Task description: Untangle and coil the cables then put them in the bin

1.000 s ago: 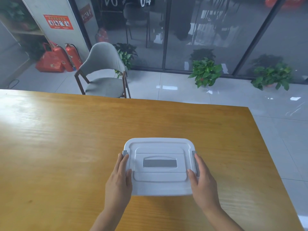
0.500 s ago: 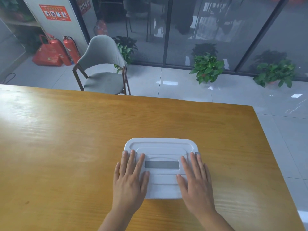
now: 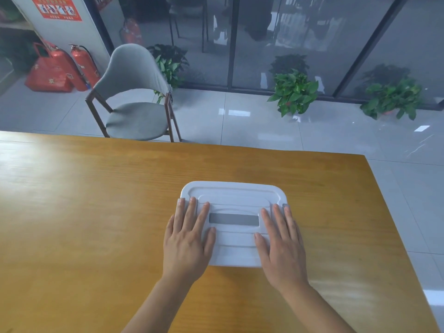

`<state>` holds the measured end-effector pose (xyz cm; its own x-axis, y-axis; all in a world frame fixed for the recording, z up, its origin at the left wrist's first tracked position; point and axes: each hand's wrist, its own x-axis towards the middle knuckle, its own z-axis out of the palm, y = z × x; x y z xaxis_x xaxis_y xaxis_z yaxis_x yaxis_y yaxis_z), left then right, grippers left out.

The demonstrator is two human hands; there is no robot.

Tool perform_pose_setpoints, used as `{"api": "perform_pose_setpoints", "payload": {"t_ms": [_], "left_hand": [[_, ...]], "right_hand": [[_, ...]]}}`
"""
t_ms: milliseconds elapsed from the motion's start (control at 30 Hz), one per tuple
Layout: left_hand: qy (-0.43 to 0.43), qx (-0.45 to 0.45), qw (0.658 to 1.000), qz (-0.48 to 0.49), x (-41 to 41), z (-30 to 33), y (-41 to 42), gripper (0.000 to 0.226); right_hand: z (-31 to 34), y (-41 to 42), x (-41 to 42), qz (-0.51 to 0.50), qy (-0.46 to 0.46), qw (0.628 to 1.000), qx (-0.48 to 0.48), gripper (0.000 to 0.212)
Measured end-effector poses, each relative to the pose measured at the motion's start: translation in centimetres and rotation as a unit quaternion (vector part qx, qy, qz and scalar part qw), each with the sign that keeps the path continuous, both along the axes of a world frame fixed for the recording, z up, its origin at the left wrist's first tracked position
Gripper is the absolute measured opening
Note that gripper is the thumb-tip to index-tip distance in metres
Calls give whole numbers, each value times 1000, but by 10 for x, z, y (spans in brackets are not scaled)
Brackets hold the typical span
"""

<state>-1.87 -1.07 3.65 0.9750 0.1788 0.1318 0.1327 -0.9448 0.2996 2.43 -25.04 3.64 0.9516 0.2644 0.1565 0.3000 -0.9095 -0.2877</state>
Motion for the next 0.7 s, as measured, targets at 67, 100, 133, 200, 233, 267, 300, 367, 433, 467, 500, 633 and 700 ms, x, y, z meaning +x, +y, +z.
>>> {"api": "perform_pose_setpoints", "payload": {"t_ms": [67, 100, 133, 200, 233, 267, 300, 367, 433, 467, 500, 633, 700], "left_hand": [[1, 1, 1000, -3, 21, -1, 1, 59], [0, 2, 1000, -5, 32, -1, 1, 59], [1, 2, 1000, -7, 42, -1, 2, 59], [8, 1, 1000, -9, 64, -2, 3, 60], [11, 1, 1000, -10, 74, -1, 4, 60], [14, 1, 1000, -10, 85, -1, 5, 61], [16, 1, 1000, -12, 95, -1, 6, 61], [22, -2, 1000, -18, 114, 0, 7, 62], [22, -6, 1000, -18, 131, 2, 9, 63], [25, -7, 999, -19, 139, 2, 10, 63], [32, -8, 999, -21, 145, 4, 10, 64], [70, -3, 997, -33, 161, 10, 11, 65], [94, 11, 995, -43, 167, 15, 13, 63]], "right_hand": [[0, 1, 19, -3, 0, 1000, 1, 60], [-1, 1, 29, -5, -1, 1000, 1, 60], [-2, 1, 39, -6, -1, 1000, 0, 60], [-3, 2, 59, -12, 2, 1000, -2, 61], [-3, 2, 69, -15, 3, 1000, -2, 61], [-4, 3, 79, -17, 4, 1000, -1, 61], [-4, 4, 89, -19, 7, 1000, 1, 61], [-4, 5, 106, -21, 11, 1000, 0, 62], [-2, 7, 121, -27, 16, 999, -4, 63], [-1, 8, 129, -30, 27, 999, -8, 64], [1, 9, 135, -31, 38, 999, -16, 65], [9, 11, 149, -30, 73, 996, -31, 70], [15, 12, 153, -26, 97, 994, -41, 72]]}}
